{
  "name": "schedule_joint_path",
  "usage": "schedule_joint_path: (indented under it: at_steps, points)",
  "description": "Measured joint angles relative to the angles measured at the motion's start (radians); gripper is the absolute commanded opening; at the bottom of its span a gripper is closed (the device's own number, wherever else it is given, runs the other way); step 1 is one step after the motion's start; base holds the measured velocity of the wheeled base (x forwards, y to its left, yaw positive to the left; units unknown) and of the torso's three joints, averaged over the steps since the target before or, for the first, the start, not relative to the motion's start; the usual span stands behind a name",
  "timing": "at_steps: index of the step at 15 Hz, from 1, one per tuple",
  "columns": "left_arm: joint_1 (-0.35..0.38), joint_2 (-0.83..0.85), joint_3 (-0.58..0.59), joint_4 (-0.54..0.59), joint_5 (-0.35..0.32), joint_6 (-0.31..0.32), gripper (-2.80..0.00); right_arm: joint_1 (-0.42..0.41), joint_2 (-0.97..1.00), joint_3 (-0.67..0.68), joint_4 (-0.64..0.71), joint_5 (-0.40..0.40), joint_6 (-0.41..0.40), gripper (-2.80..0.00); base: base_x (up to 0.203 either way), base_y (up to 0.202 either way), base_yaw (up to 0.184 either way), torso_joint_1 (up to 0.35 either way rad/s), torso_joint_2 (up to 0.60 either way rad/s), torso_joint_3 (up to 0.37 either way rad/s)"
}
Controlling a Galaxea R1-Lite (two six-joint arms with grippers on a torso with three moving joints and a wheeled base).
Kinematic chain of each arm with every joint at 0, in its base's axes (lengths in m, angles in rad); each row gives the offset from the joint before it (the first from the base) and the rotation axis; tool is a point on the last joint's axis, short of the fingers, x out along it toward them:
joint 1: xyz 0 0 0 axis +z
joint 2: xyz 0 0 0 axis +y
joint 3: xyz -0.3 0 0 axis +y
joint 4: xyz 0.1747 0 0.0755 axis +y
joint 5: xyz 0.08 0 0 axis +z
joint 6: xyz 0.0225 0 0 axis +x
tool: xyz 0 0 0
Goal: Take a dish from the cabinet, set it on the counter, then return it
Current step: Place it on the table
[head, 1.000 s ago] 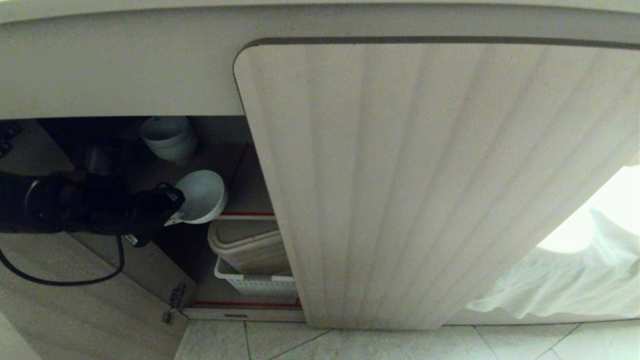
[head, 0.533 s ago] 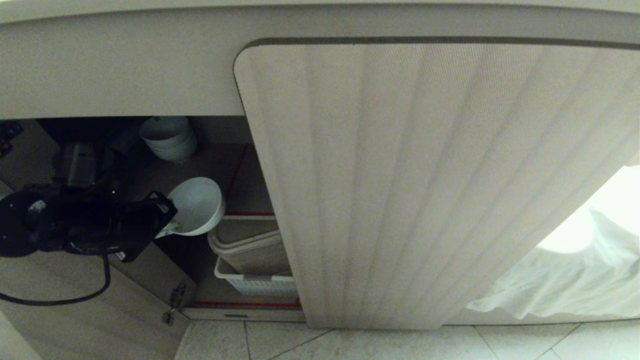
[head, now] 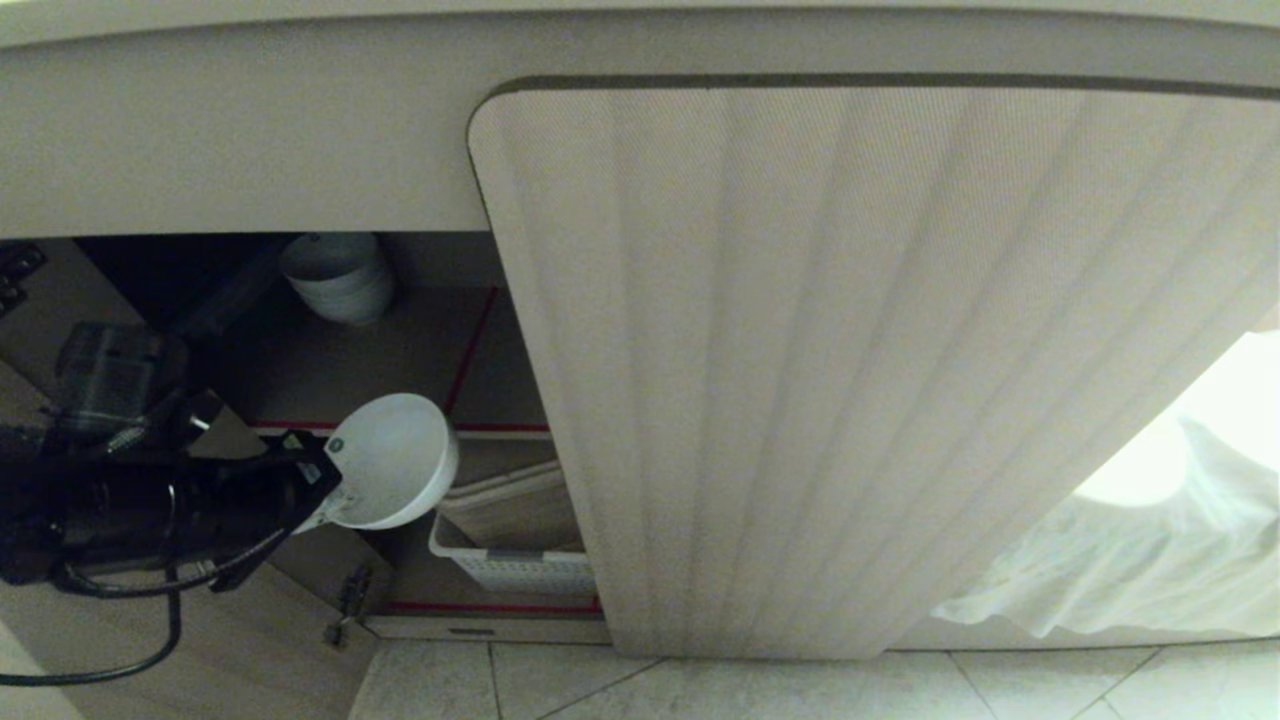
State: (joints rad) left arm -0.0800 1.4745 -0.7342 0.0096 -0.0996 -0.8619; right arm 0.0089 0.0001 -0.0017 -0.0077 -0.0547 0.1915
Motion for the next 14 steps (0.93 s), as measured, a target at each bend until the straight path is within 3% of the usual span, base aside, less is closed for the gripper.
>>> schedule_joint_path:
  at_steps: [7, 10, 14]
  points:
    - [-0.029, -0.144, 0.144, 0.018, 0.0, 0.106, -2.8, 0.0, 0.0, 0.0, 0.0, 0.0, 0.0, -2.8, 0.0, 0.0, 0.0, 0.0, 0.0, 0.0]
    - [-0.047, -0.219, 0.18, 0.086, -0.003, 0.181, -2.8, 0.0, 0.0, 0.0, 0.0, 0.0, 0.0, -2.8, 0.0, 0.0, 0.0, 0.0, 0.0, 0.0]
    - [-0.136, -0.323, 0.236, 0.197, -0.004, 0.198, -2.8, 0.0, 0.0, 0.0, 0.0, 0.0, 0.0, -2.8, 0.0, 0.0, 0.0, 0.0, 0.0, 0.0]
